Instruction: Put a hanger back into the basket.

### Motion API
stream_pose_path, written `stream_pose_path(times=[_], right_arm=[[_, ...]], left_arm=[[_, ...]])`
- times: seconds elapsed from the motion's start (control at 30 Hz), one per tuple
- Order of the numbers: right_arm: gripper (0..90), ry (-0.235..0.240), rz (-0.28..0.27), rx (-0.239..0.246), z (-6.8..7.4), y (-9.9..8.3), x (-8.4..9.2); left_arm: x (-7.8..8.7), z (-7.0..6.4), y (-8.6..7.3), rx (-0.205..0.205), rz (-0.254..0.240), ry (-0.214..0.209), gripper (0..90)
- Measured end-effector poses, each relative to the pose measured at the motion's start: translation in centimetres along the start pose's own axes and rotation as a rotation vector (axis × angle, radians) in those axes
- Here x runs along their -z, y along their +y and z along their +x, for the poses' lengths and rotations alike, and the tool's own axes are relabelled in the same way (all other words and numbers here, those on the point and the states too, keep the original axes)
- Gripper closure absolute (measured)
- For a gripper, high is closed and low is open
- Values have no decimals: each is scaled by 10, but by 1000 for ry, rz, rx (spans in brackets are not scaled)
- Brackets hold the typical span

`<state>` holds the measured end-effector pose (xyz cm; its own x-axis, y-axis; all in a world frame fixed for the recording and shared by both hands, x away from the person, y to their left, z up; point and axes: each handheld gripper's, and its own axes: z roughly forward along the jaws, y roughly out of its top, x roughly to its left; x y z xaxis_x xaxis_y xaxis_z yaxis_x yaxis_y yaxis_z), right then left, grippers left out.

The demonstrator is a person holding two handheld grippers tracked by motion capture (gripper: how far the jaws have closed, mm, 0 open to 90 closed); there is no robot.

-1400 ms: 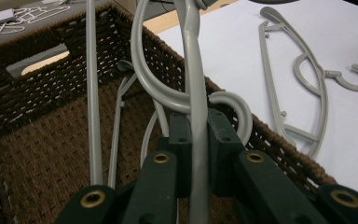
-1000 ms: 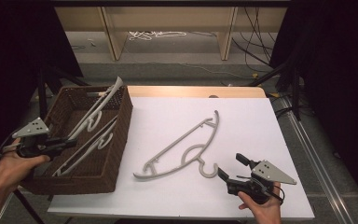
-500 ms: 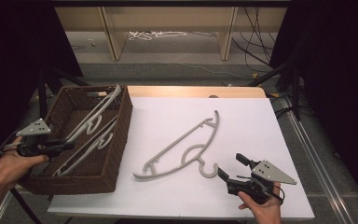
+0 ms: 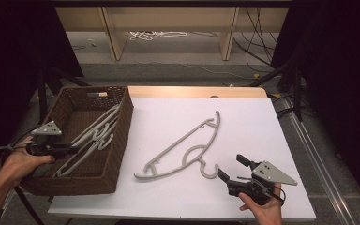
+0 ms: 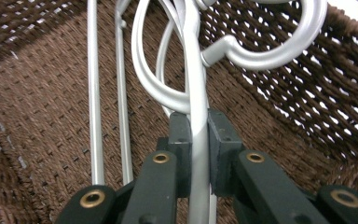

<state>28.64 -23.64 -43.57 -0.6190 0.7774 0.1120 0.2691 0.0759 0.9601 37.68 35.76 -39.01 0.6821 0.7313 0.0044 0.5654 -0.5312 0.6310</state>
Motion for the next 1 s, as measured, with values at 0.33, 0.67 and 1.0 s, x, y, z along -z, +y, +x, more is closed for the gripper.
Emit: stream_pose_path(times=[0.33,0.67,1.0], right_arm=[[167,2,0,-2,0,0,0],[168,2,8,-2,0,0,1],[168,5,-2,-5,0,0,0]], left_arm=[[-10,4,5,-19,94,-14,809],[-7,4,8,34,44,1,700],[9,-10,25,62,-109,37,506]])
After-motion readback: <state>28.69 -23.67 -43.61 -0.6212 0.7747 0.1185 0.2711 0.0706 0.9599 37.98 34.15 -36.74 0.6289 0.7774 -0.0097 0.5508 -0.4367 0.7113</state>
